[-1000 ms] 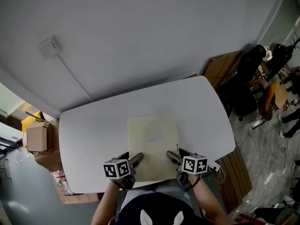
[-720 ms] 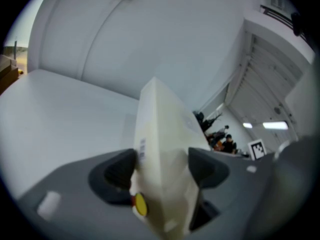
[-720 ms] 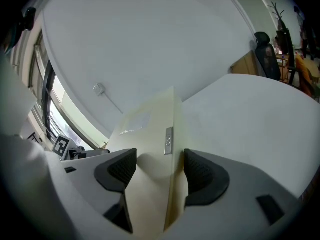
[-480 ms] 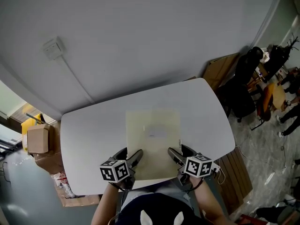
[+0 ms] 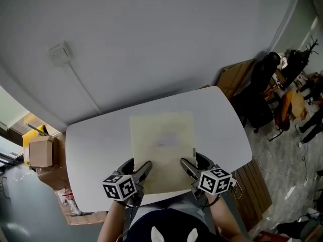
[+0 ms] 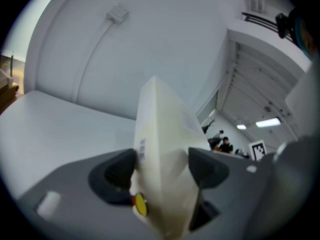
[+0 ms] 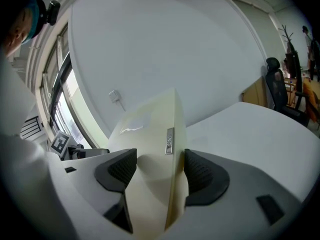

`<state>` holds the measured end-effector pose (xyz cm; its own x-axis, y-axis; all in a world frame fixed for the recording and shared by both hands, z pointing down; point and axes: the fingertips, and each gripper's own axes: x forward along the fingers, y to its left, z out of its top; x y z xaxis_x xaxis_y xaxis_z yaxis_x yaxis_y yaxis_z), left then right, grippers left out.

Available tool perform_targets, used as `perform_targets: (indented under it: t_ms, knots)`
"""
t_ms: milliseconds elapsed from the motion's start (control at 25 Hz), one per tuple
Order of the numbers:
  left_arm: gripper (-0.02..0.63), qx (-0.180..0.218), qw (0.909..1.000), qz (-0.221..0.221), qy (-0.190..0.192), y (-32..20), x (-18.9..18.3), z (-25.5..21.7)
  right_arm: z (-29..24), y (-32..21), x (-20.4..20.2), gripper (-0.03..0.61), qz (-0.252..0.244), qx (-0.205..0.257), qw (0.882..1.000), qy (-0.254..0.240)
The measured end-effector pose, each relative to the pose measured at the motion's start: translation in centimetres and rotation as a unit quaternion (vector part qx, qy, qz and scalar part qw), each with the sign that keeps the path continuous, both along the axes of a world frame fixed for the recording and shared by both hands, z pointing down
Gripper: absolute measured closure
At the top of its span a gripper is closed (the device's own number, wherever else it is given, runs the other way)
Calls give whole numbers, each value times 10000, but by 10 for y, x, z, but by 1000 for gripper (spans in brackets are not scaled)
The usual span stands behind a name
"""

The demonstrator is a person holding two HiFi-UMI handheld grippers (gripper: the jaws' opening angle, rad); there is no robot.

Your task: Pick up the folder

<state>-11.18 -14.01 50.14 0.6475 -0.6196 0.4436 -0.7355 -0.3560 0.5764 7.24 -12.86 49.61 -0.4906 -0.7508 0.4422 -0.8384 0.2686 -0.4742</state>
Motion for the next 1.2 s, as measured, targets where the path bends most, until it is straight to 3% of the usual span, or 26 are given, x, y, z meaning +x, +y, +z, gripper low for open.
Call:
perform_targets:
  t_ms: [1200]
  knots:
    - [270,1110,9934,-146,253,30,-8,-99,-106,30,-7,275,-90,1232,9922,195]
